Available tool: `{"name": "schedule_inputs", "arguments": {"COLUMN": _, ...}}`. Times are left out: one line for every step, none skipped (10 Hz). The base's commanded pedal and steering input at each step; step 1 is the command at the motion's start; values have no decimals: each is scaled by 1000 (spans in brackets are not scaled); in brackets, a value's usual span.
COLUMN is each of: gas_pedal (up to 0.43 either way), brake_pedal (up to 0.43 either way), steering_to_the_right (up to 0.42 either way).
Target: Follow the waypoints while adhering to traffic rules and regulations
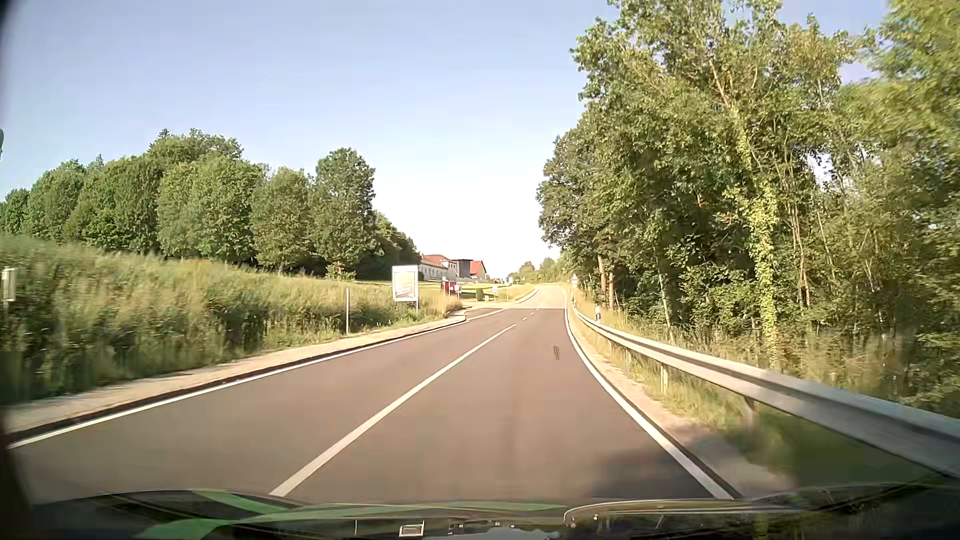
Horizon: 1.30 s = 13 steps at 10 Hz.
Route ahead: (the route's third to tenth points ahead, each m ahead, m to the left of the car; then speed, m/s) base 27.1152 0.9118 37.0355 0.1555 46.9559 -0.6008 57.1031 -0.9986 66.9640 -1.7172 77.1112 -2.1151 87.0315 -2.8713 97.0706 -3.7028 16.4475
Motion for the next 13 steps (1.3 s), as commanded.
{"name": "schedule_inputs", "arguments": {"gas_pedal": 311, "brake_pedal": 0, "steering_to_the_right": 16}}
{"name": "schedule_inputs", "arguments": {"gas_pedal": 319, "brake_pedal": 0, "steering_to_the_right": 12}}
{"name": "schedule_inputs", "arguments": {"gas_pedal": 331, "brake_pedal": 0, "steering_to_the_right": 11}}
{"name": "schedule_inputs", "arguments": {"gas_pedal": 331, "brake_pedal": 0, "steering_to_the_right": 11}}
{"name": "schedule_inputs", "arguments": {"gas_pedal": 339, "brake_pedal": 0, "steering_to_the_right": 11}}
{"name": "schedule_inputs", "arguments": {"gas_pedal": 350, "brake_pedal": 0, "steering_to_the_right": 11}}
{"name": "schedule_inputs", "arguments": {"gas_pedal": 350, "brake_pedal": 0, "steering_to_the_right": 11}}
{"name": "schedule_inputs", "arguments": {"gas_pedal": 358, "brake_pedal": 0, "steering_to_the_right": 11}}
{"name": "schedule_inputs", "arguments": {"gas_pedal": 358, "brake_pedal": 0, "steering_to_the_right": 11}}
{"name": "schedule_inputs", "arguments": {"gas_pedal": 358, "brake_pedal": 0, "steering_to_the_right": 11}}
{"name": "schedule_inputs", "arguments": {"gas_pedal": 358, "brake_pedal": 0, "steering_to_the_right": 11}}
{"name": "schedule_inputs", "arguments": {"gas_pedal": 358, "brake_pedal": 0, "steering_to_the_right": 10}}
{"name": "schedule_inputs", "arguments": {"gas_pedal": 339, "brake_pedal": 0, "steering_to_the_right": 9}}
